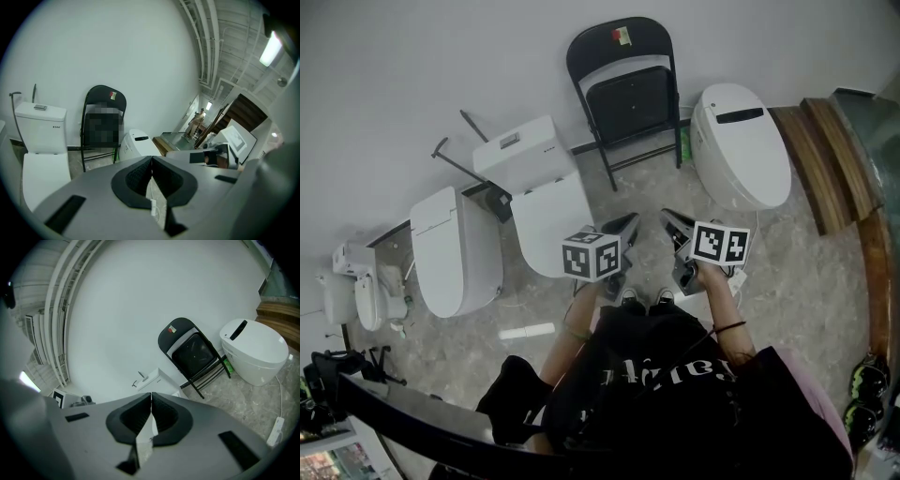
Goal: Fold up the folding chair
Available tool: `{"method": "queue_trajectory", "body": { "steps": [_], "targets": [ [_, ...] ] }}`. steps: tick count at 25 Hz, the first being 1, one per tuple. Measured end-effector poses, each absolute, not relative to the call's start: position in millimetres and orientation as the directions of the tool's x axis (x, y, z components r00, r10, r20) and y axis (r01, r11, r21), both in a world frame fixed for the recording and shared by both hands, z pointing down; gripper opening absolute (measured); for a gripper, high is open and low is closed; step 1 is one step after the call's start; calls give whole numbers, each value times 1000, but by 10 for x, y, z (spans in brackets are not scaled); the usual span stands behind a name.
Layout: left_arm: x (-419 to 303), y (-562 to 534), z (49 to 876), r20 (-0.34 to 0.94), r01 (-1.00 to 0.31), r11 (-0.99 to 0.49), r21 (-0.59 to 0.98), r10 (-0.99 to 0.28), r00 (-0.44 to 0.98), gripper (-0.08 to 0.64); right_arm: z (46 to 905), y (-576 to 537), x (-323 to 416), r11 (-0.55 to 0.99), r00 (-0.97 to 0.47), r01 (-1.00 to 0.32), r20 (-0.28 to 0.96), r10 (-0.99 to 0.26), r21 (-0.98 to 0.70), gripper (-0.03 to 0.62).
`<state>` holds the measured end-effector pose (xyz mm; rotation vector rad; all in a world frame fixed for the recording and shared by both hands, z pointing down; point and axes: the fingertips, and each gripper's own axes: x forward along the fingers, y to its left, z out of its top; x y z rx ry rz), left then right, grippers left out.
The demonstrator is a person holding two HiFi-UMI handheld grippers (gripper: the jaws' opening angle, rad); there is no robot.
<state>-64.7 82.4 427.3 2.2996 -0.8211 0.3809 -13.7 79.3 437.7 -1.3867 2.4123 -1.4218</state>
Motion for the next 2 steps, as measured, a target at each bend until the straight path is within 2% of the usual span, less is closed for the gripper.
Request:
{"method": "queue_trajectory", "body": {
  "steps": [2],
  "targets": [
    [-632,807,4274,461,-649,-586,486,-459,760,5,4386,783,-110,191,-605,-678,391,-693,-710,17]
  ]
}}
